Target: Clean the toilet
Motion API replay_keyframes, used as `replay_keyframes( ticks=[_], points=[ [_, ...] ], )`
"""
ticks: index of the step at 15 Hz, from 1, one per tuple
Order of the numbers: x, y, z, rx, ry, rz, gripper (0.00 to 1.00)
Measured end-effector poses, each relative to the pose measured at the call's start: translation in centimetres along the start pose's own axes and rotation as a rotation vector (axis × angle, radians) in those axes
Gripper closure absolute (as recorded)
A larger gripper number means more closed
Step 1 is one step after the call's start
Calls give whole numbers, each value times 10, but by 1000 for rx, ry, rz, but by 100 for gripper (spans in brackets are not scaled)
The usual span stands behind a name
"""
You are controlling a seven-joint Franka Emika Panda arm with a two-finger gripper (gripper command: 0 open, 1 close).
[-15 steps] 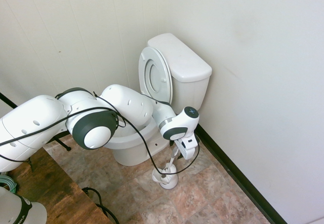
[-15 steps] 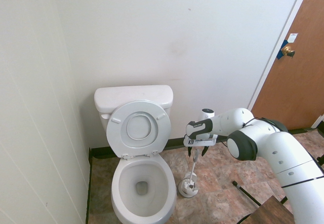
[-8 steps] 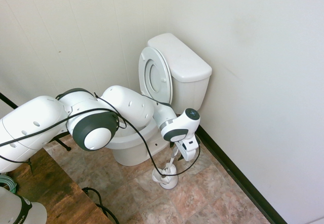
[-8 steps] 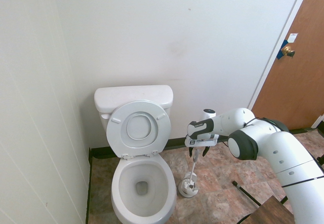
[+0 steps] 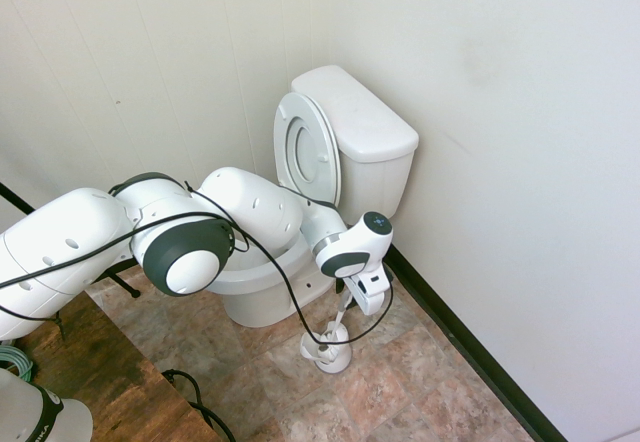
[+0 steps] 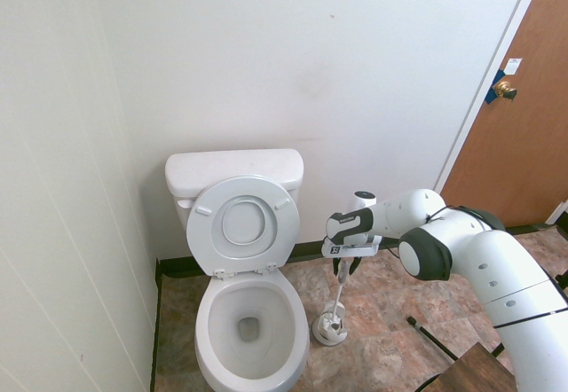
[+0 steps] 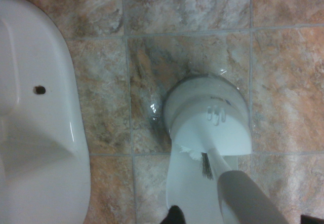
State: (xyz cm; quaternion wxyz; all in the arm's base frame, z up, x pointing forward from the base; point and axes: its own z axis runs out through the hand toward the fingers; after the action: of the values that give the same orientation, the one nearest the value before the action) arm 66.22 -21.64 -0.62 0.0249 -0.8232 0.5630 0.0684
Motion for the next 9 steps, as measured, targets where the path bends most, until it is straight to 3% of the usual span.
replay_keyframes(
  ticks=[9],
  points=[
    [2,4,2,-1,5,-4,100]
  ],
)
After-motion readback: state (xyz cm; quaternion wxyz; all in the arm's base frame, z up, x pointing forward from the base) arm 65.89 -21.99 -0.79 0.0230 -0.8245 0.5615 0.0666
